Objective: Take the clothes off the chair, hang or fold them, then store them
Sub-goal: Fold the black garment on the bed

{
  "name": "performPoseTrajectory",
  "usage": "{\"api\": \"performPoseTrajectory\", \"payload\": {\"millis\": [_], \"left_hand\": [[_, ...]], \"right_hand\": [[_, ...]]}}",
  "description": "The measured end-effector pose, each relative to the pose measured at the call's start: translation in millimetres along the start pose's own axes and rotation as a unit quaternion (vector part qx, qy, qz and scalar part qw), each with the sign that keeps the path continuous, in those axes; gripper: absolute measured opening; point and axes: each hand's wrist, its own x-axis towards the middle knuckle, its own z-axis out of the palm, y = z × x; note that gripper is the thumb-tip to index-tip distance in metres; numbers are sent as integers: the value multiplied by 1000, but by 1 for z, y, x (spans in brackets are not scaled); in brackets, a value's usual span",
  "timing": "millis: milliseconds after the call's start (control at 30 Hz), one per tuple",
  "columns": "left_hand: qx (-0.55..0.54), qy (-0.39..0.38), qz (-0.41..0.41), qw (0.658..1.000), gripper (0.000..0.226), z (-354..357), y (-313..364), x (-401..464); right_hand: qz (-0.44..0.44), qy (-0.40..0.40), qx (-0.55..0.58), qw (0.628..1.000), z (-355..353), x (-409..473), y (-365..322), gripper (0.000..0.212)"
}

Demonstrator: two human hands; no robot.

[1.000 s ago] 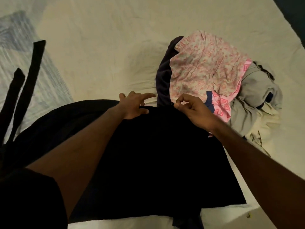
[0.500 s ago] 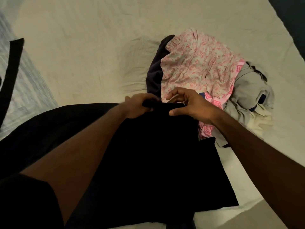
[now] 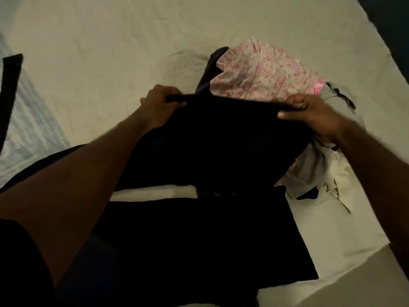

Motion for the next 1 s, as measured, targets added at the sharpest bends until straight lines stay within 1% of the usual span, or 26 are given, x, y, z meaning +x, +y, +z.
{"api": "performPoseTrajectory", "payload": {"millis": [67, 100, 133, 200, 233, 267, 300, 367, 433, 533, 633, 700, 800, 867, 933, 1000], "left_hand": [[2, 40, 23, 999, 7, 1, 8, 8], [5, 55, 30, 998, 9, 3, 11, 12], [16, 64, 31, 997, 18, 5, 13, 14], [50, 72, 19, 996, 42, 10, 13, 8], [62, 79, 12, 995, 51, 10, 10, 1], [69, 88, 5, 994, 53, 11, 4, -7], [74, 96, -5, 993, 51, 9, -6, -17], [93, 100, -27, 990, 41, 2, -34, -38], [130, 104, -52, 985, 31, -14, -73, -66], [182, 141, -112, 967, 25, -54, -133, -118], [237, 203, -205, 928, 26, -110, -193, -188], [249, 224, -266, 904, 26, -141, -224, -234], [232, 221, -378, 869, 28, -180, -268, -298], [199, 192, -438, 856, 34, -194, -292, -326], [153, 184, -463, 853, 35, -203, -312, -345], [94, 206, -453, 862, 46, -205, -328, -355]], "right_hand": [[-16, 77, -97, 992, -18, 15, -11, 20], [-12, 106, -161, 981, -26, 23, -14, 25], [4, 139, -240, 961, -32, 31, -13, 33], [57, 190, -409, 891, -29, 42, -9, 47], [71, 205, -473, 854, -19, 43, -10, 52], [59, 226, -513, 826, -6, 44, -10, 54], [27, 250, -531, 809, 12, 43, -13, 54], [-58, 282, -546, 787, 55, 39, -23, 48], [-127, 259, -551, 783, 105, 39, -29, 41], [-199, 187, -544, 793, 182, 50, -35, 28], [-268, 113, -517, 805, 258, 65, -49, 17], [-289, 66, -502, 813, 297, 76, -57, 13], [-297, -4, -465, 834, 359, 90, -78, 18], [-313, -25, -454, 834, 396, 96, -92, 20], [-343, -47, -448, 824, 438, 102, -105, 21], [-363, -68, -434, 822, 478, 105, -121, 20]]}}
